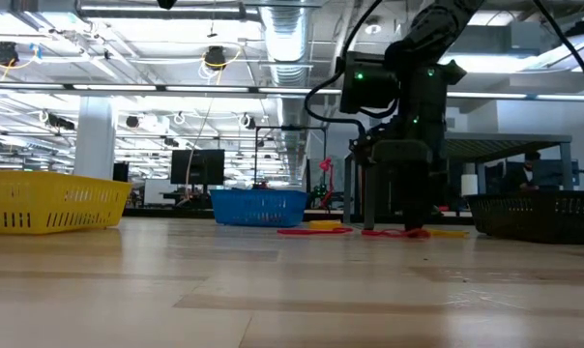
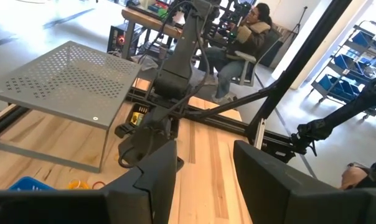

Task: Pick & Place Office Desk Supplies
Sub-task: Put the red rubber band into the yellow bin

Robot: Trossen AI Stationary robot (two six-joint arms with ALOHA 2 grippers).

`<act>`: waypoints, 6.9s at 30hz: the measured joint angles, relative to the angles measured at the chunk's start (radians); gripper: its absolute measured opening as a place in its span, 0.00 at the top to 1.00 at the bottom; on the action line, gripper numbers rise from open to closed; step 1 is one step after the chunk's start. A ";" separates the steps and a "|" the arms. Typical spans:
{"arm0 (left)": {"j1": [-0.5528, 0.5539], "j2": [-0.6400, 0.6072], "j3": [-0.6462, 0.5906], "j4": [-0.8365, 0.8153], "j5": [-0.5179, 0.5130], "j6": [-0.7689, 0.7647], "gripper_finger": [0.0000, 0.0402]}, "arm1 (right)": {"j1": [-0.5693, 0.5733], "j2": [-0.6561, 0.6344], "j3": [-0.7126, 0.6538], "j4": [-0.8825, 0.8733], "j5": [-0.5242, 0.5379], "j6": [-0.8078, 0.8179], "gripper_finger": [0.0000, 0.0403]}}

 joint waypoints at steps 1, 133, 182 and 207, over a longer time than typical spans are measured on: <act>0.000 0.000 0.000 0.000 0.000 0.000 0.62 | 0.000 0.000 0.000 0.001 0.000 0.006 0.98; -0.197 0.384 -0.001 0.813 0.296 -0.078 1.00 | 0.160 -0.325 0.491 0.666 -0.158 0.066 0.73; -0.152 0.173 0.000 0.729 0.268 -0.050 1.00 | 0.150 -0.237 0.507 0.915 -0.310 0.261 0.51; -0.151 0.105 0.000 -0.674 -0.074 -0.227 1.00 | 0.086 -0.341 0.507 0.038 -0.143 0.096 0.73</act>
